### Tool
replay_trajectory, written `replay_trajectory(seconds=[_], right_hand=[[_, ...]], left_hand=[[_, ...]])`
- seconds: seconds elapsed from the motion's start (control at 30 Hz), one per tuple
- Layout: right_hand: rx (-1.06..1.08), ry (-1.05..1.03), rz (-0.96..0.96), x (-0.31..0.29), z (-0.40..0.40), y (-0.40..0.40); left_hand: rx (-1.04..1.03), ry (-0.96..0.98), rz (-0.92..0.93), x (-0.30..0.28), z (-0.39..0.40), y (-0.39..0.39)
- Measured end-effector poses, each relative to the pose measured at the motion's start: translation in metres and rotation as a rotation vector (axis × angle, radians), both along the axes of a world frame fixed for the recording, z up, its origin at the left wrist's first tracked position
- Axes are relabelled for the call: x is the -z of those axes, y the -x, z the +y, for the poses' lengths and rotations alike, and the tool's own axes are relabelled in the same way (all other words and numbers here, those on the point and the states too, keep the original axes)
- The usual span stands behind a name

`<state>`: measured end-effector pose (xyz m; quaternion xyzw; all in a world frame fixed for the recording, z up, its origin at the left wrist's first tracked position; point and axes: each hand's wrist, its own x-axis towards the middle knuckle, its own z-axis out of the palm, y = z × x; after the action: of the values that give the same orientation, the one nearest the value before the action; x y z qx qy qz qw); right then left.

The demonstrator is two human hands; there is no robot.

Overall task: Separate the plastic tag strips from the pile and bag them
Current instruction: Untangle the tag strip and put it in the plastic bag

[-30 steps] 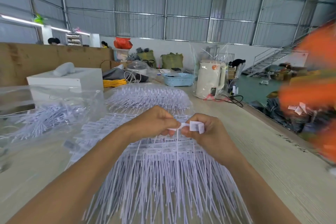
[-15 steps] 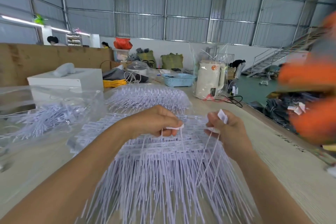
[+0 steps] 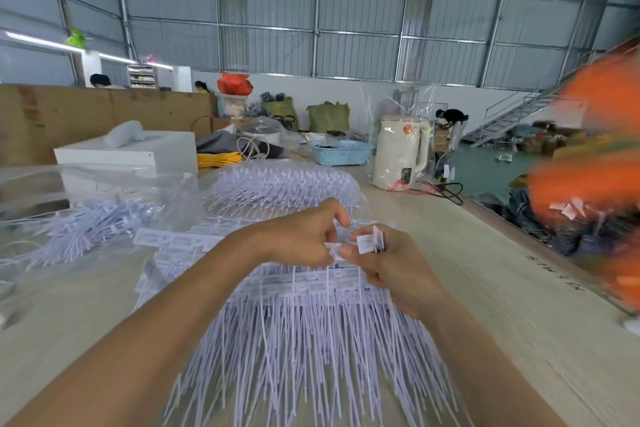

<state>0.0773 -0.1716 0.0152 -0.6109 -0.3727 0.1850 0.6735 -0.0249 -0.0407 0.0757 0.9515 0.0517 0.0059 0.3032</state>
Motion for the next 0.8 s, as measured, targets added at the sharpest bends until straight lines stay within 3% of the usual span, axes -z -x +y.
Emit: replay_trajectory(seconds=[0.2, 0.43, 0.7, 0.8], right_hand=[[-0.029, 0.173, -0.118, 0.002, -0.001, 0.002], [0.022, 0.105, -0.197, 0.001, 0.005, 0.006], [0.061, -0.078, -0.275, -0.001, 0.005, 0.008], [0.096, -0.058, -0.395, 0.000, 0.008, 0.009]], left_hand=[[-0.010, 0.005, -0.117, 0.001, 0.006, 0.004], [-0.067, -0.087, -0.102, 0.005, 0.017, 0.001], [-0.109, 0.198, -0.075, 0.007, 0.017, 0.002], [-0.127, 0.278, -0.054, 0.007, 0.016, 0.001]])
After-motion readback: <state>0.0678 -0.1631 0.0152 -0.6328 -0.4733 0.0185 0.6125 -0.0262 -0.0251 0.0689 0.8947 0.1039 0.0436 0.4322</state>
